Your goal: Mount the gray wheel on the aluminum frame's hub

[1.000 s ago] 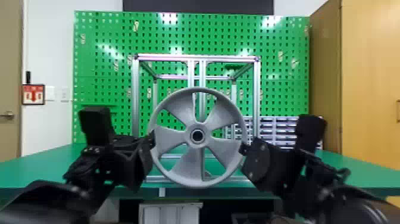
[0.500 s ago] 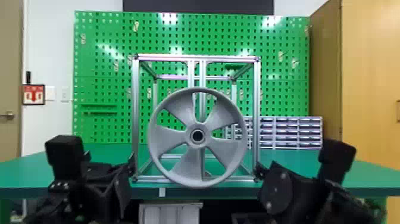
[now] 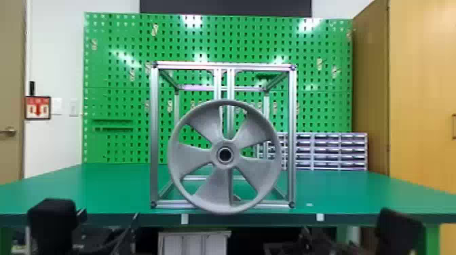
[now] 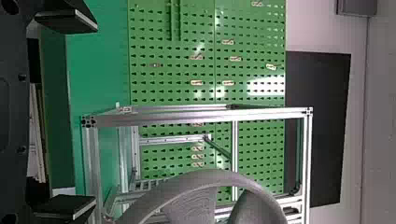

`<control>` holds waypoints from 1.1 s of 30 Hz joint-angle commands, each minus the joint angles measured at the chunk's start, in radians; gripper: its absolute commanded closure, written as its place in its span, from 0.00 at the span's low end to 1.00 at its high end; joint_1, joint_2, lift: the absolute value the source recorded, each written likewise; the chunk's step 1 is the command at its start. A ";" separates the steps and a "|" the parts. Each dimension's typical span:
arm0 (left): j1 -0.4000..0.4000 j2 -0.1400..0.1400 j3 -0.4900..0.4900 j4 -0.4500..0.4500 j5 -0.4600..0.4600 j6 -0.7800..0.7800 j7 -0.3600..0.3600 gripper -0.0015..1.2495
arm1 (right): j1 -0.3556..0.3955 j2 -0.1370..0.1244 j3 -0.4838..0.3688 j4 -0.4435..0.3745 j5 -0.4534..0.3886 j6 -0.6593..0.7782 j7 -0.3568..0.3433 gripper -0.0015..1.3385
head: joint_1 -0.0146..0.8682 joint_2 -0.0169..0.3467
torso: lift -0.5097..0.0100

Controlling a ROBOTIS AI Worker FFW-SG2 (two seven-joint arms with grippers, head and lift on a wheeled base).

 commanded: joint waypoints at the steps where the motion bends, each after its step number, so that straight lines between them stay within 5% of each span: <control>1: 0.062 0.003 0.015 0.000 -0.017 -0.027 -0.012 0.01 | 0.077 -0.012 0.013 0.000 0.056 -0.059 0.003 0.00 | 0.01 0.06 | 0.02; 19: 0.217 -0.034 0.066 0.116 -0.091 -0.165 -0.110 0.02 | 0.270 0.005 0.068 0.064 0.349 -0.278 0.038 0.00 | 0.01 0.06 | 0.02; 33: 0.252 -0.066 0.066 0.230 -0.143 -0.279 -0.190 0.03 | 0.331 0.042 0.082 0.178 0.431 -0.422 0.038 0.00 | 0.01 0.06 | 0.02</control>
